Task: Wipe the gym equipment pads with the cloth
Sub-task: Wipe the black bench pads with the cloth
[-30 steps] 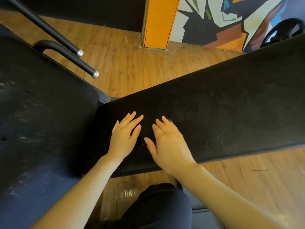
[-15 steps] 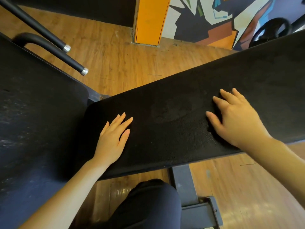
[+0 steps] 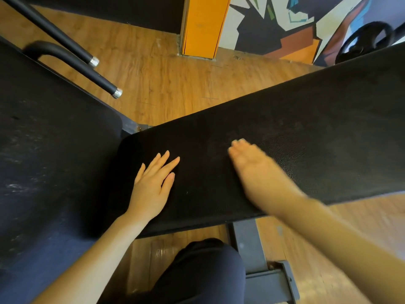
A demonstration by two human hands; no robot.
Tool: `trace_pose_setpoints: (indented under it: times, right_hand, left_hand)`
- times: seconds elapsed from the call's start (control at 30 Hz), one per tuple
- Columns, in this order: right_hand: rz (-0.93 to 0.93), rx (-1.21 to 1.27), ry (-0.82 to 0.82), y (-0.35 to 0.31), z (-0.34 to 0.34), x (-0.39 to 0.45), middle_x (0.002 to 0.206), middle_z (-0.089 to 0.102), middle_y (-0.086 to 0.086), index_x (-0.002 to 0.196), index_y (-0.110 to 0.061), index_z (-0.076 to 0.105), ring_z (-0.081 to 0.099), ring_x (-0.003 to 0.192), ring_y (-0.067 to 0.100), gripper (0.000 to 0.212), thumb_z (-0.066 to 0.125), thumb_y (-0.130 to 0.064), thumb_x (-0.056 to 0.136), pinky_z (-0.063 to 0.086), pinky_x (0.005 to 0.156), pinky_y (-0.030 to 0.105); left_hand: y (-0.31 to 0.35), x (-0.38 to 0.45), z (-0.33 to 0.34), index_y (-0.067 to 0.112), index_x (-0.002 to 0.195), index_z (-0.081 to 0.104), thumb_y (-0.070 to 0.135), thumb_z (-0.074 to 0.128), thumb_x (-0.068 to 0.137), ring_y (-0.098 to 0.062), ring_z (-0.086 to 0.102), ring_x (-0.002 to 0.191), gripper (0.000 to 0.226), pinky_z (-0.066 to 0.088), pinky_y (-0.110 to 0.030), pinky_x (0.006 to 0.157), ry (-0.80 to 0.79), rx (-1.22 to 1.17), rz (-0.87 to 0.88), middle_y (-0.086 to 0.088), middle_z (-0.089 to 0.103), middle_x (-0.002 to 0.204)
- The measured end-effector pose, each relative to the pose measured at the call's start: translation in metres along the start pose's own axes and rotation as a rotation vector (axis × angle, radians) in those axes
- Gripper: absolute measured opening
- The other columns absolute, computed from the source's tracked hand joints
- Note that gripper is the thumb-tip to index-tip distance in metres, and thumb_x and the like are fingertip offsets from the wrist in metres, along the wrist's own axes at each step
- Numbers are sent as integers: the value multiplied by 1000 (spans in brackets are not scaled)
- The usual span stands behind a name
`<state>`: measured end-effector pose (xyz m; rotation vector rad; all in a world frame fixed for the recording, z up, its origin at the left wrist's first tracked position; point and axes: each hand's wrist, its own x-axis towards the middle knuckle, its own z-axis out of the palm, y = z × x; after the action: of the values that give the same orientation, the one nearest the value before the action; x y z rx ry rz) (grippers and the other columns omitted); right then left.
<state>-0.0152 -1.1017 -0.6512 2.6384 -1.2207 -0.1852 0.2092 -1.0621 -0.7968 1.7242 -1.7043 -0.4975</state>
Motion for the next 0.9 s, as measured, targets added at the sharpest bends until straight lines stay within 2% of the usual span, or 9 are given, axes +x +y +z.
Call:
trace_pose_setpoints:
  times: [0.07, 0.13, 0.2, 0.33, 0.53, 0.67, 0.73, 0.83, 0.9]
  right_hand:
    - [158, -84, 67, 54, -13, -9, 116, 61, 32, 114, 14, 59, 61, 106, 48, 43, 56, 2, 73, 47, 85, 62]
    - [308, -69, 65, 86, -30, -15, 126, 57, 27, 126, 9, 52, 52, 121, 44, 45, 60, -7, 85, 33, 101, 62]
    - [342, 44, 60, 85, -30, -13, 132, 53, 26, 133, 6, 47, 43, 130, 41, 49, 58, -12, 89, 26, 109, 54]
    - [262, 156, 55, 33, -9, 1, 137, 49, 26, 131, 8, 50, 37, 135, 42, 49, 56, 9, 83, 25, 112, 47]
    - [59, 280, -8, -58, 4, 24, 157, 23, 9, 148, -8, 27, 13, 147, 22, 60, 52, -9, 94, 9, 118, 32]
    - [-94, 222, -154, -85, 10, 32, 160, 10, 10, 151, -8, 15, 3, 148, 23, 62, 47, -11, 98, 2, 118, 33]
    - [-98, 116, -146, -63, 11, 29, 159, 12, 15, 150, -3, 17, 6, 147, 29, 63, 49, -8, 96, 7, 118, 38]
    - [50, 26, -14, -25, 11, 20, 135, 49, 29, 129, 10, 50, 44, 129, 44, 60, 71, 8, 73, 34, 105, 50]
    - [131, 90, 4, -20, 17, 16, 120, 60, 30, 118, 13, 59, 56, 114, 46, 63, 79, 14, 58, 39, 95, 53]
  left_hand:
    - [-2, -1, 0, 35, 143, 39, 28, 38, 102, -9, 14, 146, 42, 9, -44, 120, 1, -15, 0, 7, 30, 156]
    - [-2, -1, 1, 35, 143, 39, 29, 38, 102, -9, 14, 146, 42, 9, -44, 121, 1, -16, -3, 7, 30, 156]
    - [-3, -1, 2, 35, 144, 38, 35, 32, 103, -9, 14, 147, 41, 9, -43, 120, 3, 0, 0, 7, 29, 156]
    - [-3, 0, 1, 38, 145, 34, 49, 15, 96, -7, 9, 147, 54, 5, -43, 120, -29, 27, -4, 9, 25, 157]
    - [-7, 9, -4, 42, 148, 27, 38, 23, 104, -12, -1, 148, 44, -1, -47, 119, -63, 55, -110, 9, 13, 161]
    - [-8, 10, -5, 43, 148, 27, 37, 25, 102, -11, 0, 149, 46, 0, -48, 120, -68, 61, -114, 9, 13, 161]
    - [-9, 10, -4, 43, 147, 28, 36, 26, 103, -11, 0, 149, 45, 0, -48, 120, -55, 45, -116, 10, 15, 161]
    - [-10, 9, -2, 44, 146, 30, 34, 28, 104, -11, 2, 149, 43, 1, -49, 120, -28, 24, -105, 10, 17, 160]
    - [-11, 10, -1, 44, 145, 31, 33, 29, 104, -10, 3, 148, 43, 1, -49, 120, -18, 13, -106, 11, 18, 160]
